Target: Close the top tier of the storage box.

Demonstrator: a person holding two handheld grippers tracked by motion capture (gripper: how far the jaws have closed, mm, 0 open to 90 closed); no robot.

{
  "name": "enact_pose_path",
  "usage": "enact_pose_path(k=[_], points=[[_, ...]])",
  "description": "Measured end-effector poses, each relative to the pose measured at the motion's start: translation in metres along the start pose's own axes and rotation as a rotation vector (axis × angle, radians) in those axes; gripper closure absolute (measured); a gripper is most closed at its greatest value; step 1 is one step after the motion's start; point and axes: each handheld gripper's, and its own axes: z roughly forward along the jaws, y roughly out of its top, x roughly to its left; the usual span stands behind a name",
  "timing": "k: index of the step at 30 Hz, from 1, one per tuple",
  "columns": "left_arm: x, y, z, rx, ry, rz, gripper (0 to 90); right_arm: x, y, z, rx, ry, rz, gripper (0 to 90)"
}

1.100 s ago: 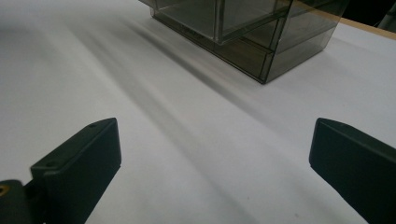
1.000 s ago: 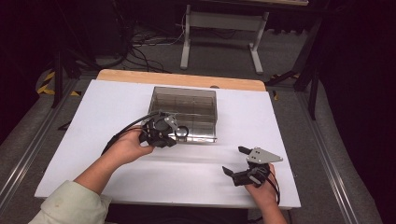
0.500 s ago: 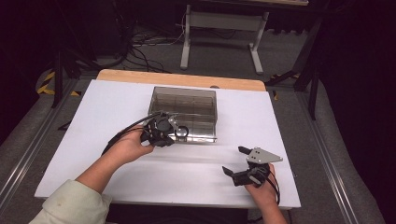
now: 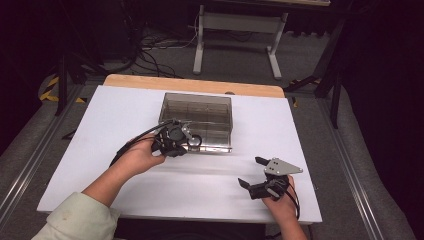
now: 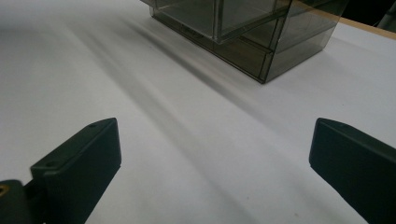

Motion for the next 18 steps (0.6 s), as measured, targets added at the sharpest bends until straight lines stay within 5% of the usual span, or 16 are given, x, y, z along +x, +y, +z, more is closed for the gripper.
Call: enact_pose_path(k=[7,18], points=[[0.002,0.001,-0.002,-0.03,0.029,-0.012,89.8,0.0,0.0,0.0,0.001,0.0,-0.001,2.8],[0.016,0.003,-0.006,-0.111,0.077,-0.098,89.8,0.0,0.0,0.0,-0.001,0.001,-0.001,2.7]])
